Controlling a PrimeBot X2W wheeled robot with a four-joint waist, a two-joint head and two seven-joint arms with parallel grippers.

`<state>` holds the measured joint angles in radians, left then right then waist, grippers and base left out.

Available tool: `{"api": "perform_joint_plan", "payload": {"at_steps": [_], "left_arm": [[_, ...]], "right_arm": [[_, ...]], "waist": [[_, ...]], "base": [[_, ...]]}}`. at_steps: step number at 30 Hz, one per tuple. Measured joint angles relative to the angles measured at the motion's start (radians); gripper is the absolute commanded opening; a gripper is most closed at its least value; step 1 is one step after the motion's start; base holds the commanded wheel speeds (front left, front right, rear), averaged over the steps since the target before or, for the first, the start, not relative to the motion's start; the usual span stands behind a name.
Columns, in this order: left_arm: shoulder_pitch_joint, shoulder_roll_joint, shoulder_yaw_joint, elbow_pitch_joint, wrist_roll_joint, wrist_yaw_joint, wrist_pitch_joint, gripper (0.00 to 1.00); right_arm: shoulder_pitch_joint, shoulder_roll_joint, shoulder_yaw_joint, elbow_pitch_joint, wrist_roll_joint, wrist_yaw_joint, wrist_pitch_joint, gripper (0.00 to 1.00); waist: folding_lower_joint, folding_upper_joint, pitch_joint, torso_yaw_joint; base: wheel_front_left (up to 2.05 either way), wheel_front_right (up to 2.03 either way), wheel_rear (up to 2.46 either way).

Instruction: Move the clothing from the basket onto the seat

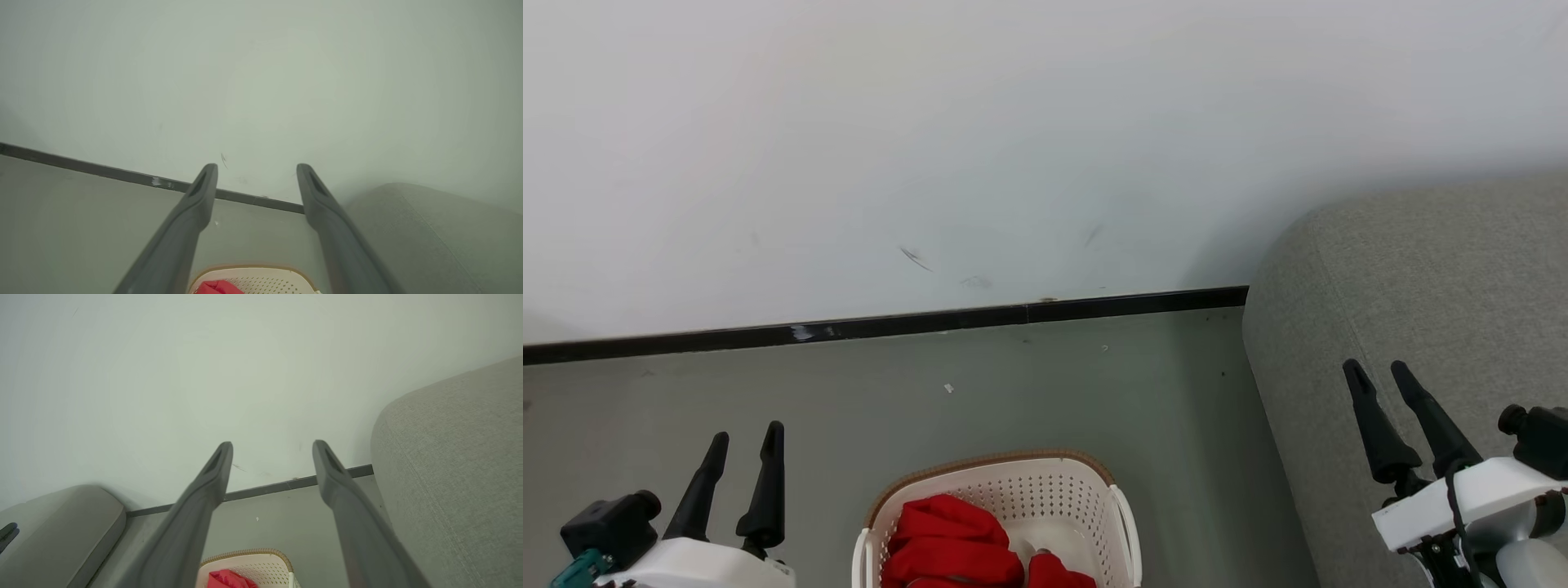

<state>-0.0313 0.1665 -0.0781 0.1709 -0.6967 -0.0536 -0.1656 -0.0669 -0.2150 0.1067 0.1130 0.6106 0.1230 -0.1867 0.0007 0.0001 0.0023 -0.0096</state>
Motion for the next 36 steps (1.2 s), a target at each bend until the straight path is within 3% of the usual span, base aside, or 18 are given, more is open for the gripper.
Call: {"api": "perform_joint_plan", "payload": {"at_steps": [24,36], "left_arm": [[-0.004,-0.003,-0.020,-0.017,0.302,0.013,-0.084,1.00],[-0.004,-0.009,-0.009,-0.014,0.321,0.009,-0.084,1.00]], "right_arm": [[-0.003,0.045,-0.055,-0.038,-0.420,0.000,-0.061,1.00],[-0.003,0.062,-0.058,-0.037,-0.437,0.000,-0.061,1.00]], "waist": [[-0.0001,0.0000,0.002,0.000],[-0.0002,0.0000,0.006,0.001]], "base": [[0.00,0.00,0.00],[0.00,0.00,0.00]]}}
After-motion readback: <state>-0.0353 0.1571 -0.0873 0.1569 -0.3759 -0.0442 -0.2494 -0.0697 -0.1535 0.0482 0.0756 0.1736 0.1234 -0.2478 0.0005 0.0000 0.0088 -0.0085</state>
